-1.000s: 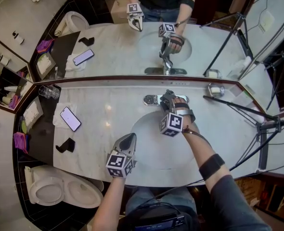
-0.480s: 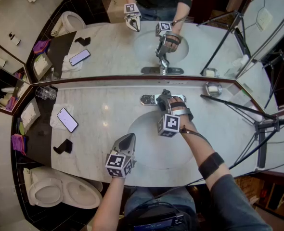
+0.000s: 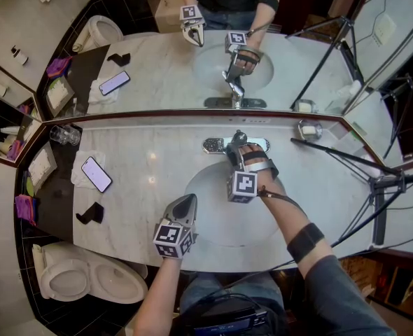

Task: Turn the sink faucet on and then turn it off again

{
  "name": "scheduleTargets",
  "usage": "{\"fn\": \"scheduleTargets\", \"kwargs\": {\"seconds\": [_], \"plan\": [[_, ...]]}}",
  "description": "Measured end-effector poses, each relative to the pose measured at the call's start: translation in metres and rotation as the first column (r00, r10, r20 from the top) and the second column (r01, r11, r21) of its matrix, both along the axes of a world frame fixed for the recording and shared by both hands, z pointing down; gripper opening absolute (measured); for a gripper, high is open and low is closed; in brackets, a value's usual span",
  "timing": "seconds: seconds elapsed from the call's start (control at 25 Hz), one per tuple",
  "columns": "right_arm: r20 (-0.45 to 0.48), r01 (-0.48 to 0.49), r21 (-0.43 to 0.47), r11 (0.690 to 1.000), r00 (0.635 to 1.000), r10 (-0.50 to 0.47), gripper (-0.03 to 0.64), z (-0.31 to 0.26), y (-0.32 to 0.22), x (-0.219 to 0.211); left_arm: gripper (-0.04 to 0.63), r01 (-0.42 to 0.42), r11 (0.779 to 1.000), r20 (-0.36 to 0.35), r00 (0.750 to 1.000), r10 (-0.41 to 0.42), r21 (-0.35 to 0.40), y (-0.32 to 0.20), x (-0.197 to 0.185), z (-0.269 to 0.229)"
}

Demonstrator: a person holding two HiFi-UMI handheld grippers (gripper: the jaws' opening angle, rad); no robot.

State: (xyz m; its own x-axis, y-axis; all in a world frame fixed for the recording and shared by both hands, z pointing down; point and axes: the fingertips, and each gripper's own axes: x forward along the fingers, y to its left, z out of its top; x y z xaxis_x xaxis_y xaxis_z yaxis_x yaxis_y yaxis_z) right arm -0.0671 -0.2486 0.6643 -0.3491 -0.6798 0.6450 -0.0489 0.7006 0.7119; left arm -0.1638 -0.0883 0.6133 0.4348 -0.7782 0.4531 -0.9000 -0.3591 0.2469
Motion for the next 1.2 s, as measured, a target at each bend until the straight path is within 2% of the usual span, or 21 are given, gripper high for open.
{"fn": "scheduleTargets", "kwargs": {"seconds": [0.48,0.76,1.0,1.2], "plan": [[-0.102,0.060,0.001,0.998,0.993,-0.060,0.124,0.011,0.012,-0.003,0.003,0.008,1.000,-0.007,1.000,-0.008,-0.002,0.000,-0.001,0.000],[-0.071,0.050,-0.002,0.999,0.996,-0.050,0.126,0.011,0.013,-0.004,0.003,0.015,1.000,-0.005,1.000,-0.015,0.001,0.002,-0.003,-0.001],[-0.091,0.047,0.008,0.999,0.995,-0.046,0.126,0.011,0.010,-0.002,0.003,0.015,1.000,-0.002,1.000,-0.015,0.003,0.005,-0.005,-0.003],[-0.101,0.036,-0.035,0.999,0.994,-0.040,0.174,0.015,0.017,-0.003,0.003,0.019,1.000,0.009,1.000,-0.019,0.010,0.014,-0.011,-0.012]]}}
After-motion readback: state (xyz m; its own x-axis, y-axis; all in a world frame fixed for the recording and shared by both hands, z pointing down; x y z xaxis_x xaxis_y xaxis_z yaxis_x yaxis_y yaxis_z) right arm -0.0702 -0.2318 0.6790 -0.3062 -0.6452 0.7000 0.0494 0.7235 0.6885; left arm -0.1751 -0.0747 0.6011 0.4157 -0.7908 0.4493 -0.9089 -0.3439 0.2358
